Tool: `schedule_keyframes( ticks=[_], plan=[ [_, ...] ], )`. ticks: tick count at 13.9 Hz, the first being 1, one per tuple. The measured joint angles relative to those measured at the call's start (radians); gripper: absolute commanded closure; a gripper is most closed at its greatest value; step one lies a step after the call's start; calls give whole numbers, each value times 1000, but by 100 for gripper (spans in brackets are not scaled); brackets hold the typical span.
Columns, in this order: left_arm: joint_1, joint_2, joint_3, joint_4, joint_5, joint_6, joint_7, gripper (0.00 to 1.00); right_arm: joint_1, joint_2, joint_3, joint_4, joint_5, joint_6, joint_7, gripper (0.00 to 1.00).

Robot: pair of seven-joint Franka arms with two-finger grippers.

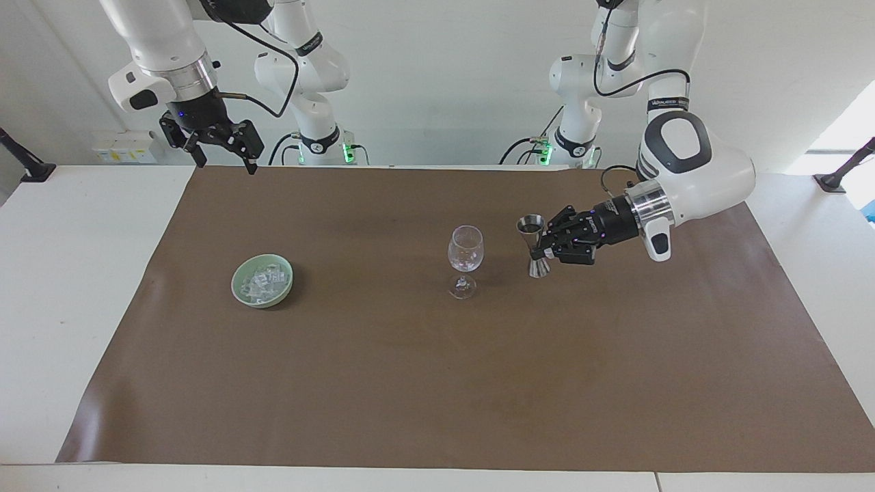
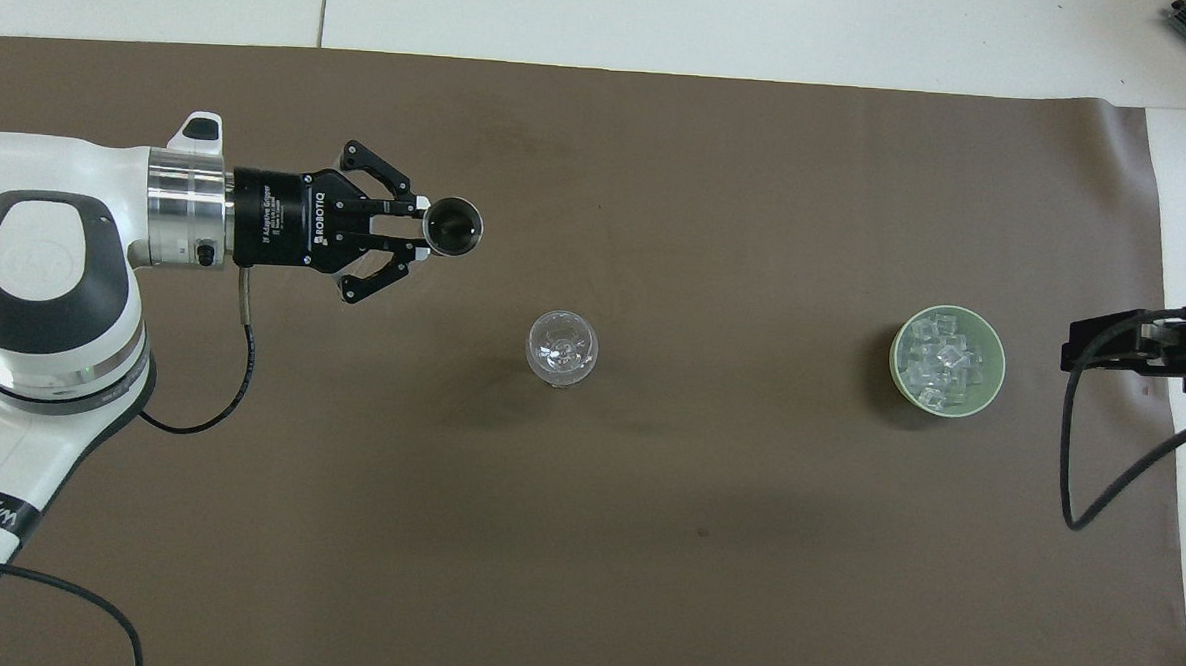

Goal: Pour wine and add ice with both arms
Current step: 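Lift the jigger with the left gripper and carry it over the glass, then tilt the jigger over the wine glass with the left gripper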

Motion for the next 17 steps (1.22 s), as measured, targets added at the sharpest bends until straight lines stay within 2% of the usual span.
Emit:
schedule_keyframes(
  ticks=[5,17],
  plan=[
    [-83,-1,0,0,142,42,59,100,0,0,0,0,0,0,0,0],
    [-160,-1,1,-3,269,216,160,100,0,0,0,0,0,0,0,0]
  ],
)
